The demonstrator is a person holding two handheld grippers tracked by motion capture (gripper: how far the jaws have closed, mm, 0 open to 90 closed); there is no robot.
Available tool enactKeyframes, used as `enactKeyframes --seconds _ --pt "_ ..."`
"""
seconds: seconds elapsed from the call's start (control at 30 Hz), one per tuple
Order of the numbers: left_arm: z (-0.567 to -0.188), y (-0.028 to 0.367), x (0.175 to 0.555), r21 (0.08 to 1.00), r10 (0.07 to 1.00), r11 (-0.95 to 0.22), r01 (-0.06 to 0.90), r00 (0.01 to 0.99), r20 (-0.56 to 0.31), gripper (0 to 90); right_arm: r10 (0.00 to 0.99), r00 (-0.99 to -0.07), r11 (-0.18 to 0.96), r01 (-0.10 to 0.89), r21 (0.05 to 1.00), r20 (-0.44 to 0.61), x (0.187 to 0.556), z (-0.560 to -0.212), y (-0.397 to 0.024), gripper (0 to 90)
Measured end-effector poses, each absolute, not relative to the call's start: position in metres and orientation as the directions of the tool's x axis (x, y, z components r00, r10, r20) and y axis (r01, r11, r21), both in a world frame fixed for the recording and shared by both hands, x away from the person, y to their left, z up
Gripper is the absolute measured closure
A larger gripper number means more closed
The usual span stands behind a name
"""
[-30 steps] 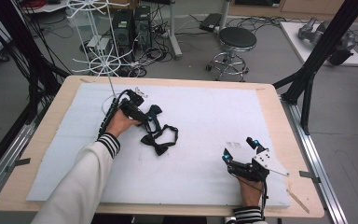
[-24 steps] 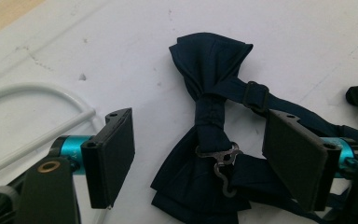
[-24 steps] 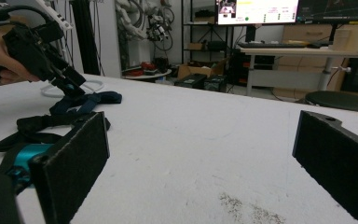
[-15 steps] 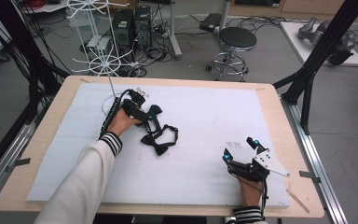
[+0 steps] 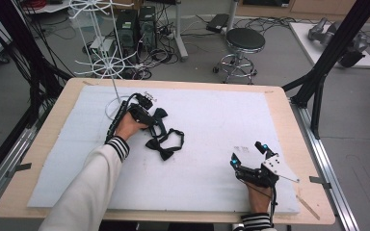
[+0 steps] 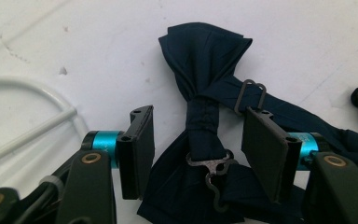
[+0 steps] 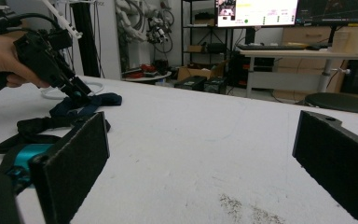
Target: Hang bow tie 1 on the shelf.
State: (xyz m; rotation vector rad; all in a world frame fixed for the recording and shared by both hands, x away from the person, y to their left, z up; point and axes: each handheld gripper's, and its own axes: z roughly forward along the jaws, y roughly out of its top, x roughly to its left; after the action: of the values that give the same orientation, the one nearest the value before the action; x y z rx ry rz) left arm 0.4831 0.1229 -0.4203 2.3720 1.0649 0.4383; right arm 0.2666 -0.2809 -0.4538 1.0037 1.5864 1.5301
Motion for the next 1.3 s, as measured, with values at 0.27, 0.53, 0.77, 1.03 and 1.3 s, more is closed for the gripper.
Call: enactKeyframes --seconds 0.27,0.53,0.77,1.03,1.3 --pt "-0.4220 0.1217 0.4837 0.552 0.756 -0.574 0.605 0.650 0.075 54.4 0.891 -0.453 -0.001 0.056 0.998 0.026 0.2669 -0.4540 -0.2811 2.9" --pt "-0.4210 0.1206 0.4826 0.545 0.754 -0.581 0.605 0.652 0.079 68.6 0.891 -0.453 -0.001 0.055 0.998 0.026 0.2670 -0.4540 -0.2811 2.9" --pt "-0.4198 0.1184 0.4810 0.534 0.756 -0.588 0.607 0.648 0.095 71.8 0.891 -0.453 -0.001 0.055 0.998 0.026 0.2668 -0.4540 -0.2810 2.9" --pt "-0.4186 0.1200 0.4791 0.543 0.756 -0.590 0.598 0.646 0.110 76.6 0.891 -0.453 -0.001 0.054 0.999 0.025 0.2669 -0.4540 -0.2811 2.9" --pt "-0.4176 0.1203 0.4769 0.546 0.747 -0.598 0.587 0.655 0.114 77.3 0.891 -0.453 -0.001 0.055 0.998 0.026 0.2668 -0.4540 -0.2810 2.9"
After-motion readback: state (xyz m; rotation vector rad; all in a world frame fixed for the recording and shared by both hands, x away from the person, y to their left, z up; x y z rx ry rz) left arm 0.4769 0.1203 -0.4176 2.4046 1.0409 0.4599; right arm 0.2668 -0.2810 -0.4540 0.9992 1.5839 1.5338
